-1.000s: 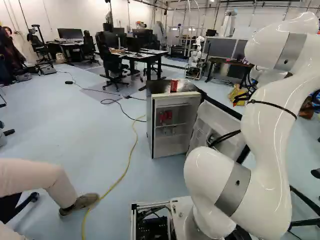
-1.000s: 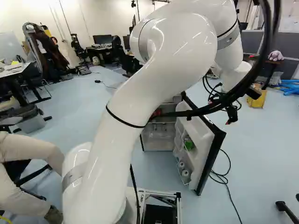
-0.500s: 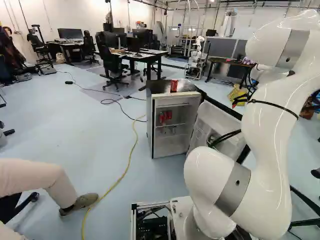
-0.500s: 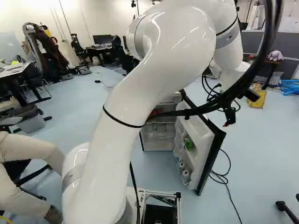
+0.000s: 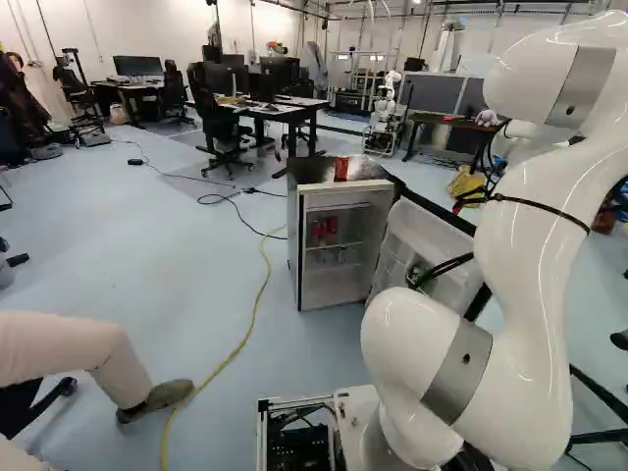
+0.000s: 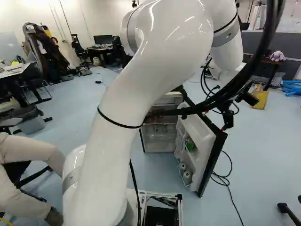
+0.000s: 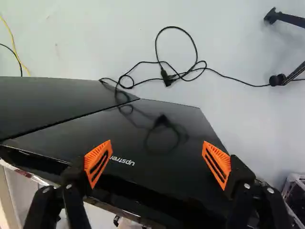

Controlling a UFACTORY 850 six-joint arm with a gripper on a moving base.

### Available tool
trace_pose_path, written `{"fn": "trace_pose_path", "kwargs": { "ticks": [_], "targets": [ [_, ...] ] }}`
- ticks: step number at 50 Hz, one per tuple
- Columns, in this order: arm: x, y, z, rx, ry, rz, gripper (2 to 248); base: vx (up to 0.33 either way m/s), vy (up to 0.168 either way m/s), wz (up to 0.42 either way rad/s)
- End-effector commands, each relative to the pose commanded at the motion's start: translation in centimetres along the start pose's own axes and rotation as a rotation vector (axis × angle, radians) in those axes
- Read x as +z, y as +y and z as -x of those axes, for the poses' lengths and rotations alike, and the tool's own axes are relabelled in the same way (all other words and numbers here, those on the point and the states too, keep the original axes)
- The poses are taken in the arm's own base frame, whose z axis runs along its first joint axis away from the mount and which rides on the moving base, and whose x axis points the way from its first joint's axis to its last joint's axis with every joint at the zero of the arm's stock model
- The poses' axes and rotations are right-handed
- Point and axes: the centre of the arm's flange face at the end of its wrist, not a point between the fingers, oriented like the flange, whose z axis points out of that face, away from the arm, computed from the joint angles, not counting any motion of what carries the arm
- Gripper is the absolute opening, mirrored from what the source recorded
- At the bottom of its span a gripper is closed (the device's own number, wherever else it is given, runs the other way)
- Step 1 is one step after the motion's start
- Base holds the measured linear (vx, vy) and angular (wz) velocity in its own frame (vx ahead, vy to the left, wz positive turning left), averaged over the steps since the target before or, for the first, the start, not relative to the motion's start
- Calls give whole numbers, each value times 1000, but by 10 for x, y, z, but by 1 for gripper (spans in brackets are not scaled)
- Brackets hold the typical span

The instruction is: Grab a drink from the fridge

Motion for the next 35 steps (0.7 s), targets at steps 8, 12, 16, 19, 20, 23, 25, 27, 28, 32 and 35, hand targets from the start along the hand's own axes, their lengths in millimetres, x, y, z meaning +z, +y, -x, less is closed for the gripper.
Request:
{"fn": "trace_pose_path", "kwargs": {
  "ticks": [8, 12, 16, 19, 20, 23, 25, 27, 28, 32, 35],
  "targets": [
    [-1, 1, 8, 0, -10, 2, 247, 0, 0, 0],
    [-2, 1, 13, 0, -15, 3, 247, 0, 0, 0],
    [-2, 2, 17, 0, -20, 5, 247, 0, 0, 0],
    [-3, 2, 20, 0, -23, 5, 247, 0, 0, 0],
    [-3, 2, 21, 0, -24, 6, 247, 0, 0, 0],
    [-3, 2, 25, 0, -27, 6, 247, 0, 0, 0],
    [-3, 3, 27, -1, -30, 7, 247, 0, 0, 0],
    [-4, 3, 29, -1, -32, 7, 247, 0, 0, 0],
    [-4, 3, 30, -1, -33, 8, 247, 0, 0, 0],
    [-4, 3, 34, -1, -38, 9, 247, 0, 0, 0],
    [-5, 3, 38, -2, -41, 10, 247, 0, 0, 0]
  ]
}}
